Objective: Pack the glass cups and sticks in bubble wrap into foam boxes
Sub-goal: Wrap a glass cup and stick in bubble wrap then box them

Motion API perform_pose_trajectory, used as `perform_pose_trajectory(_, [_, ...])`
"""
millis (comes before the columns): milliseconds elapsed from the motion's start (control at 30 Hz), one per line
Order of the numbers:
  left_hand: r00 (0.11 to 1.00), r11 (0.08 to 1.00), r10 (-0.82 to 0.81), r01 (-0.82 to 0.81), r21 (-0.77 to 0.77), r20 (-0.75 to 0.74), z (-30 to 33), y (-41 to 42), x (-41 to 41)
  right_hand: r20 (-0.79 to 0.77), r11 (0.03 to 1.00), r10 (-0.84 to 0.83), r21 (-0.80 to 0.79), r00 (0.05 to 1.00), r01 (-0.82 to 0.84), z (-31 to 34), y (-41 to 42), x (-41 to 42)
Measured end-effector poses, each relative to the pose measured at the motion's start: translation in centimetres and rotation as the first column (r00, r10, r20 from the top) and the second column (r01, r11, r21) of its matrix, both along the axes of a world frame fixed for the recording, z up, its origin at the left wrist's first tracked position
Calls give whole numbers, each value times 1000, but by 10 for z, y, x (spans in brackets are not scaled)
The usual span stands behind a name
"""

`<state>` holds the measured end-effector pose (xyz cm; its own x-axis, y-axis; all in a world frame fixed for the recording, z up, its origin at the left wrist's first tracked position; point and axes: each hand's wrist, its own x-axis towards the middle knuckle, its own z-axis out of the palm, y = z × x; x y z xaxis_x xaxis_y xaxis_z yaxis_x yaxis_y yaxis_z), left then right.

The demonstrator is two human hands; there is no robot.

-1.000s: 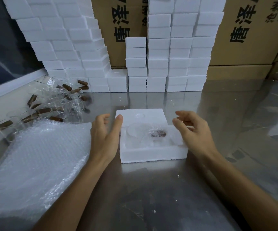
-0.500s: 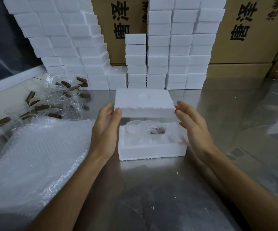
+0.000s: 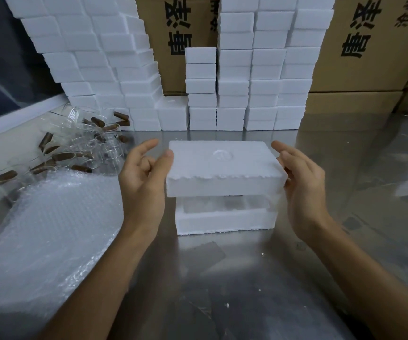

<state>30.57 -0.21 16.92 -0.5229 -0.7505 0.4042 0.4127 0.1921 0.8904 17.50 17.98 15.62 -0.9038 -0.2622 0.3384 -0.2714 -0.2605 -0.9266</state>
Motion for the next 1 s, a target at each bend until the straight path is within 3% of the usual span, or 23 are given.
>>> perform_pose_trajectory(233, [997,993,-13,23,-120,78,-7,0,-1,92,1000,26,9,995,-27,-12,0,-6])
perform_pose_trajectory(367, [992,962,26,9,-272,123,-14,1,-2,110,1000,17,8,994,-18,-19,0,-7])
perform_pose_trajectory(533, [986,976,27,10,-216,165,-25,-1,-7,88,995,9,100,996,-18,-25,-3,-9])
perform_pose_trajectory(767, [958,981,45,11,-192,284,-32,-1,-12,183,984,-11,176,983,-22,-25,-5,-15])
perform_pose_trajectory(1000, [950,953,137,-50,-298,280,-37,-8,-14,220,981,19,183,975,-60,-25,-8,-13])
